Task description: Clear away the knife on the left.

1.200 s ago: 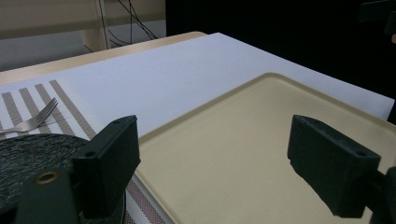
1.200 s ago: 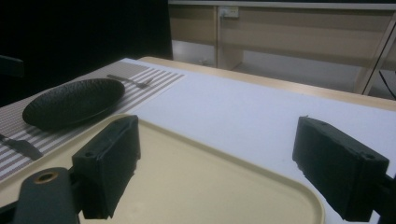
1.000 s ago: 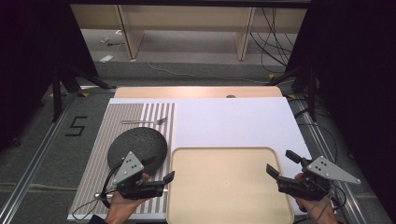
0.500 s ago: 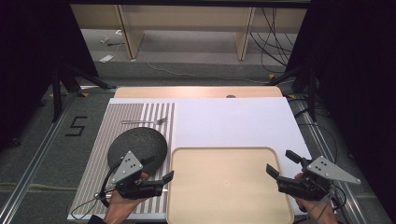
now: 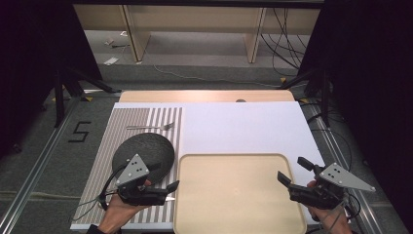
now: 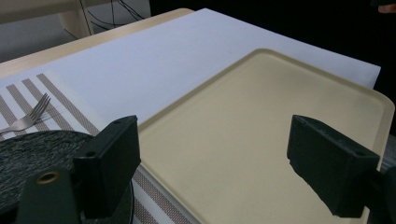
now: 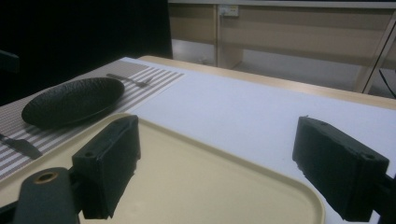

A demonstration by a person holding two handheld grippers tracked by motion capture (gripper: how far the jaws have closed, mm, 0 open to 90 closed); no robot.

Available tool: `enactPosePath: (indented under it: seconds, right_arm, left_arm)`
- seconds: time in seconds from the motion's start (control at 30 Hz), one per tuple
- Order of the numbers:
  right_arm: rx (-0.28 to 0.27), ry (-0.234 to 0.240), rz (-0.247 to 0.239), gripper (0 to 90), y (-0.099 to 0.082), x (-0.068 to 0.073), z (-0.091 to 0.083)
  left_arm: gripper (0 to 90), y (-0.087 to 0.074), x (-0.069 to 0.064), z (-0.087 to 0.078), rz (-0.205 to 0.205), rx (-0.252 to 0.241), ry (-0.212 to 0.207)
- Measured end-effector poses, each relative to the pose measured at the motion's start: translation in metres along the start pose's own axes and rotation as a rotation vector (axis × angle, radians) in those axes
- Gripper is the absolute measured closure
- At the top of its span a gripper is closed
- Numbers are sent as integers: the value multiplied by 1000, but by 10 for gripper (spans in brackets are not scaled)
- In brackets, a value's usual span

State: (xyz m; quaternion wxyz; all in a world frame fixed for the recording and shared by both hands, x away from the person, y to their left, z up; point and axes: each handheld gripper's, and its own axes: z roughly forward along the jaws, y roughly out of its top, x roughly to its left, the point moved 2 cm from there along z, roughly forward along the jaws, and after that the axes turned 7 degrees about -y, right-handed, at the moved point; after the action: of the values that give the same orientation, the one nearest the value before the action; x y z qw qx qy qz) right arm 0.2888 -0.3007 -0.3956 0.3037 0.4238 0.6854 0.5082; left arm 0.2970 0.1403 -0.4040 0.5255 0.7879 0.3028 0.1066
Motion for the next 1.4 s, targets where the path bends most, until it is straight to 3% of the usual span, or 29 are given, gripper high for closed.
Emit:
enactPosePath:
  seconds: [0.37, 0.57, 0.77, 0.9, 0.93, 1.1, 1.4]
  right_arm:
    - [0, 1, 1, 161, 0, 0, 0]
    - [0, 0, 1, 161, 0, 0, 0]
    - [0, 1, 2, 161, 0, 0, 0]
    - [4, -2, 2, 161, 0, -1, 1]
    - [4, -2, 1, 161, 0, 0, 1]
    - [6, -1, 2, 161, -1, 0, 1]
    - [6, 0, 2, 161, -1, 0, 1]
  left_arm:
    - [173, -2, 7, -8, 24, 89, 13]
    - [173, -4, 11, -10, 54, 164, 28]
    - [173, -7, 18, -15, 79, 271, 31]
    - [173, -12, 20, -17, 89, 365, 22]
    - [173, -14, 21, -18, 100, 408, 26]
    - [182, -20, 24, -20, 94, 453, 19]
    - [201, -35, 34, -28, 106, 591, 31]
